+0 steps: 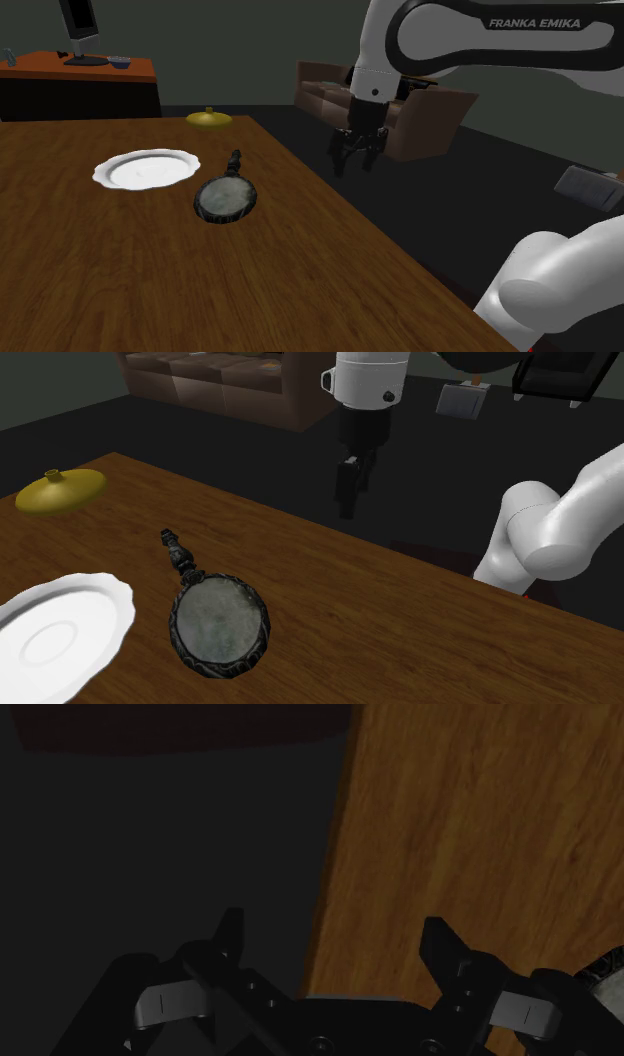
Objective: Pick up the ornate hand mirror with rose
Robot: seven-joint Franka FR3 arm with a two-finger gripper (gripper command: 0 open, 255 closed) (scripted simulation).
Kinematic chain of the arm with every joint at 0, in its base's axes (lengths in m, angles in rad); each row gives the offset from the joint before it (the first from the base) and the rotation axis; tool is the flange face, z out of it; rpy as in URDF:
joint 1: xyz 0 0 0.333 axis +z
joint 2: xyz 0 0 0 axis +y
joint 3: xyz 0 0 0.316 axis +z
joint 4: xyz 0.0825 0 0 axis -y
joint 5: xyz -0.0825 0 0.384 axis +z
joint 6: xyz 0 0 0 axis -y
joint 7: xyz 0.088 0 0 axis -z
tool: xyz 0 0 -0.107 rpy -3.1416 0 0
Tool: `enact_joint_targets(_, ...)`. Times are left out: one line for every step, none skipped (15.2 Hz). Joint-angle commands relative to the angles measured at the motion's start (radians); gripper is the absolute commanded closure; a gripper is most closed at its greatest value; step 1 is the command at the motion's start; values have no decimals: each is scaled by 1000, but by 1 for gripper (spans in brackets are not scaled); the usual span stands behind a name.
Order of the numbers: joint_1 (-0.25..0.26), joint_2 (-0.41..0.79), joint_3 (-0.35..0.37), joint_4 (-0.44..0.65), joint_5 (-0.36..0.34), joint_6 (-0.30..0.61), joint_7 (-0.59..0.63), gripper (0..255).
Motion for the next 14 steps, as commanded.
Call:
enact_joint_targets(-10, 68, 49, 63, 0, 11, 94, 0)
enact_joint_targets(-16, 105, 72, 96, -4, 16, 137, 0)
enact_joint_targets(-22, 142, 94, 130, -11, 21, 180, 0)
enact_joint_targets(-28, 182, 116, 166, -20, 25, 223, 0)
enact_joint_targets(-34, 222, 137, 203, -32, 28, 268, 0)
enact_joint_targets(-38, 264, 158, 243, -46, 30, 313, 0)
enact_joint_targets(-41, 308, 178, 284, -63, 30, 359, 0)
enact_joint_targets(-43, 353, 197, 327, -83, 29, 405, 0)
enact_joint_targets(-43, 400, 215, 371, -105, 27, 452, 0)
enact_joint_targets(-41, 448, 231, 419, -129, 22, 499, 0)
enact_joint_targets(-36, 498, 245, 468, -156, 15, 546, 0)
enact_joint_targets(-28, 550, 257, 521, -185, 6, 593, 0)
enact_joint_targets(-17, 603, 268, 576, -215, -6, 639, 0)
enact_joint_targets(-1, 657, 274, 635, -246, -20, 683, 0)
